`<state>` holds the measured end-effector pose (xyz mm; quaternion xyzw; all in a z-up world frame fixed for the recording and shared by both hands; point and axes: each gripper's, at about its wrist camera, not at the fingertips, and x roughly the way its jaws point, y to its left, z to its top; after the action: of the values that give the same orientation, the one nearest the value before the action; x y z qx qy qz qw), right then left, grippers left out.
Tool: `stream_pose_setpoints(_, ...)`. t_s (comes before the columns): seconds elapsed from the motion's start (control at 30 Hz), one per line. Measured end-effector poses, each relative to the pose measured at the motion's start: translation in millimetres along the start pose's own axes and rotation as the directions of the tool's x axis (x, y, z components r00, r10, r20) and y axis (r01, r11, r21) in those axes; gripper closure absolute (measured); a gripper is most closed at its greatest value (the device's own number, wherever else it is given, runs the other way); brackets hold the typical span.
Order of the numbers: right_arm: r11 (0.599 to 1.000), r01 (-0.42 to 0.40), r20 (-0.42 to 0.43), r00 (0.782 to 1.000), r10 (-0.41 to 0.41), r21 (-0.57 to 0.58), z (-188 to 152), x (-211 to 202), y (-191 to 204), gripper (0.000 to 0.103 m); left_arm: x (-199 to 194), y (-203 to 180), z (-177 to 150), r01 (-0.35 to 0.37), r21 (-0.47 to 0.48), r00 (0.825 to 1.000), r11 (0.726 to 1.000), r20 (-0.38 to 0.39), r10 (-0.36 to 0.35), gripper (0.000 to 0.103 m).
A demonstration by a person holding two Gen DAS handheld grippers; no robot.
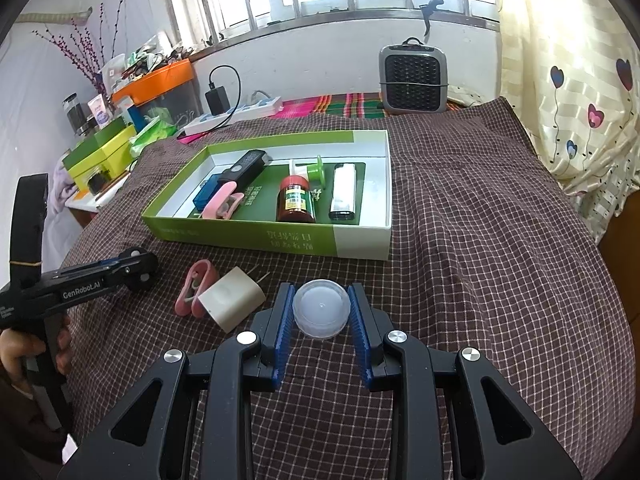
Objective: Organize rigid objects
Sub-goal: 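Lift the black round object and white cup in both tools, then carry the black round object and white cup down into the green box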
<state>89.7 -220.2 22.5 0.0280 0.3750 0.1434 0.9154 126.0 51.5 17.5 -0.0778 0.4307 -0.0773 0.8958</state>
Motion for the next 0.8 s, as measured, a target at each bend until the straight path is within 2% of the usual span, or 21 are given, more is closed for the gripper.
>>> stream_pose_setpoints(0.43, 0.999, 0.001, 0.052, 0.999, 0.001, -0.039, 27.5, -10.0, 6.2, 0.074, -24.9, -12.5, 28.0, 0.021, 0.047, 0.997, 0.999, 0.069, -0.024, 0.075)
stream_pose_setpoints(0.8, 0.998, -0.002, 0.078, 0.997, 0.007, -0.07, 64.3, 1.4, 7.9, 0.074, -19.7, -22.1, 63.5, 0.03, 0.08, 0.995, 0.996, 0.097, -0.038, 0.075)
